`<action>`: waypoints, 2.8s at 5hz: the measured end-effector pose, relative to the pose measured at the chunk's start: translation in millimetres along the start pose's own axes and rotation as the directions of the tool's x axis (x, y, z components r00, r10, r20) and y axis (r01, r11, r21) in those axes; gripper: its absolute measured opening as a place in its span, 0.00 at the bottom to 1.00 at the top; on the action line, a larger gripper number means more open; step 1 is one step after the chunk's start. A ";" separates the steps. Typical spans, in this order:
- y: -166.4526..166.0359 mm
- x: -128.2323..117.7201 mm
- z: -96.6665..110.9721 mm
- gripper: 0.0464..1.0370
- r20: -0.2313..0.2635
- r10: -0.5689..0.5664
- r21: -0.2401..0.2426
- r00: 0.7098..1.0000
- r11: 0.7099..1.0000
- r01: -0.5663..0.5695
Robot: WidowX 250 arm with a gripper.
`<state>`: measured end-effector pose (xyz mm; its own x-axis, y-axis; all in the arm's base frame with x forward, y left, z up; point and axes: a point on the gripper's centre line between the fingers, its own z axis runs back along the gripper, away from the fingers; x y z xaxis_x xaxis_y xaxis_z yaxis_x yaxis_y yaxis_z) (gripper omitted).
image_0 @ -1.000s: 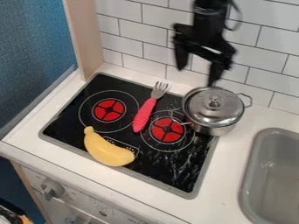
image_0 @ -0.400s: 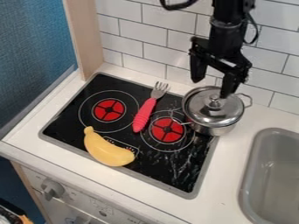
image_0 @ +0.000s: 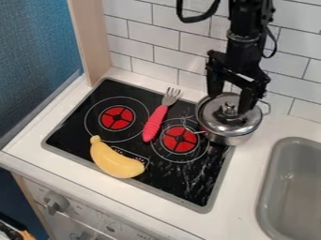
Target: Take the silver lid and put it on the lower right of the stove
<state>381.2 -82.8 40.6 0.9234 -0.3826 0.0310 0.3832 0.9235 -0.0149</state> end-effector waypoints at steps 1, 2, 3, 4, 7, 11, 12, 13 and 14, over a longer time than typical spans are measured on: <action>-0.9 0.6 -1.8 0.96 0.001 -0.012 -0.007 1.000 1.000 0.012; -1.6 0.8 -10.5 0.92 -0.015 -0.021 -0.016 1.000 1.000 0.020; 0.6 3.0 -9.8 0.64 -0.002 -0.016 -0.036 1.000 0.999 0.016; 3.7 4.9 -9.6 0.35 0.009 -0.012 -0.040 1.000 0.999 0.013; 7.5 3.7 14.8 0.23 0.053 0.000 -0.016 0.999 1.000 0.001; -17.8 -74.9 40.3 0.23 0.041 0.063 0.005 0.997 0.998 -0.064; -29.3 -102.3 36.8 0.23 0.061 0.055 0.001 0.997 0.998 -0.055; -41.7 -115.7 19.7 0.23 0.048 0.023 -0.001 0.999 1.000 -0.023; -50.7 -118.2 4.0 0.23 0.044 -0.026 -0.009 0.999 1.000 0.027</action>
<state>252.5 -84.3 41.7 0.9110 -0.4054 0.0756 0.4080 0.9127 -0.0226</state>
